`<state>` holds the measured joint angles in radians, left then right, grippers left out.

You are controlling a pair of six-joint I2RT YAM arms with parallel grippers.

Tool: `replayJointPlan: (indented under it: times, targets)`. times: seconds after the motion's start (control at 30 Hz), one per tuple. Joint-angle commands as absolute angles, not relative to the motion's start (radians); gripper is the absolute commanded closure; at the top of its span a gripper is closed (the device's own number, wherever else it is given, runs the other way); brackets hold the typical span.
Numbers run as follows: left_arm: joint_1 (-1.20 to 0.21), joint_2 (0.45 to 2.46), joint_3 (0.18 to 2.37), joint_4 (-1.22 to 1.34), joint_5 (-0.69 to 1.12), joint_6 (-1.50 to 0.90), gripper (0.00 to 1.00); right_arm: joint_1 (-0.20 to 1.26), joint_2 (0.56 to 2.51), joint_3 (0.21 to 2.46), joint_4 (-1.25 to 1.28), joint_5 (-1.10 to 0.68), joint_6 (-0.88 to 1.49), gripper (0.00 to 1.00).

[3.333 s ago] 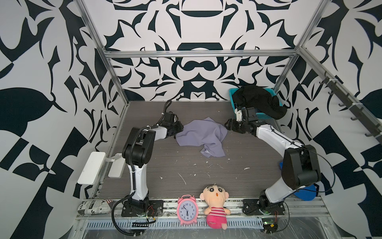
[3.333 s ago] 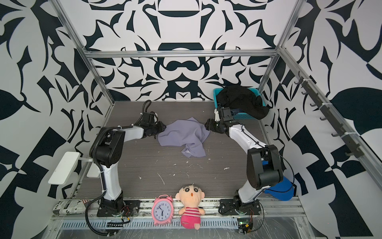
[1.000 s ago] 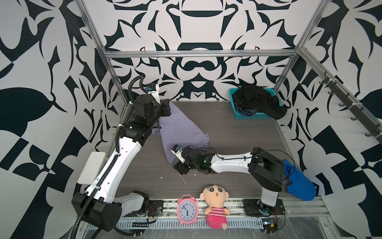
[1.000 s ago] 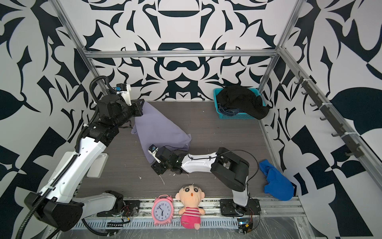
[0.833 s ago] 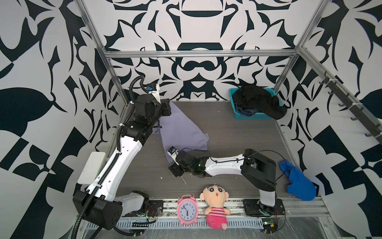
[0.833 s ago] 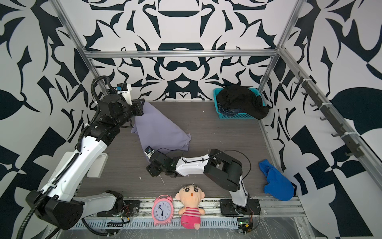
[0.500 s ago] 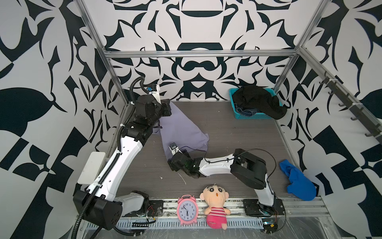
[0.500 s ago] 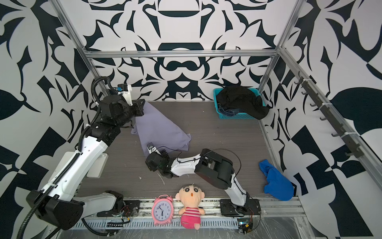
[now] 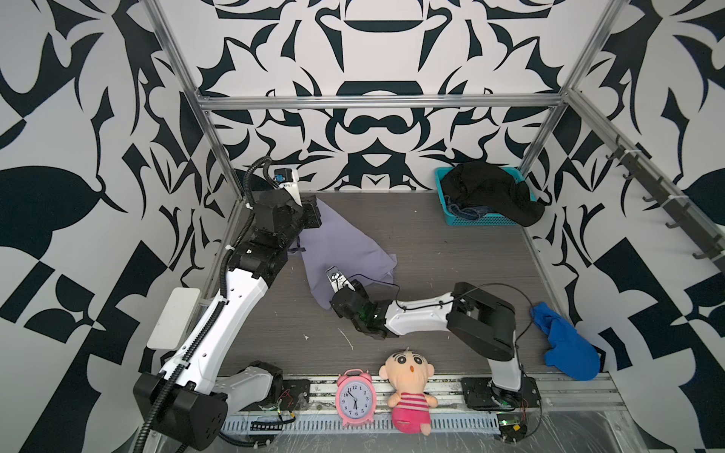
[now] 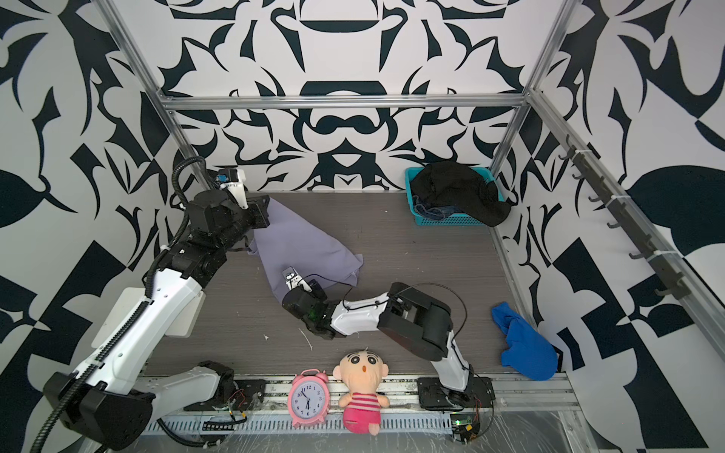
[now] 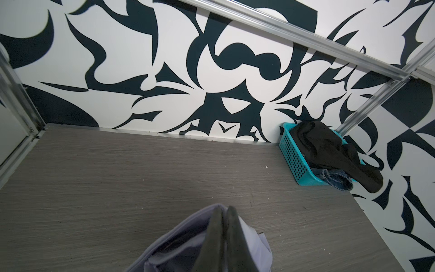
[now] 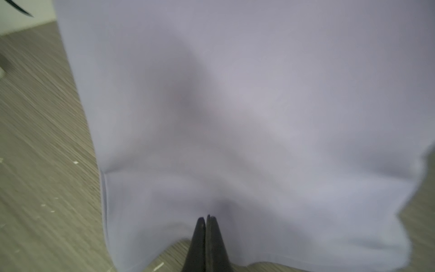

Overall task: Fold and stack skirts
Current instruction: Flatten out the skirt at the center of the table.

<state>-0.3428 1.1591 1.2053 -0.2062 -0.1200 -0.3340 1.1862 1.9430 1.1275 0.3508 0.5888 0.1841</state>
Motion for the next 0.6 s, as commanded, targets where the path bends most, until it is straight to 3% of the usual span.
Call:
replayJointPlan:
  times: [0.0,0.17,0.4,0.57]
  targets:
    - [-0.327,1.124,1.202,-0.184,-0.161,-0.325,1.00,1.166,1.801,1.107,0.376,0.567,0.081,1.00]
    - [-0.321,1.145,1.240,-0.237,-0.207,-0.371,1.00,1.050,1.641,1.120,0.194,0.350,0.095,1.00]
    - [-0.316,1.151,1.278,-0.285,-0.262,-0.402,1.00,0.934,1.515,1.193,0.015,0.252,0.067,1.00]
    - [-0.317,1.174,1.309,-0.287,-0.262,-0.426,1.00,0.909,1.541,1.250,-0.073,0.120,0.095,1.00]
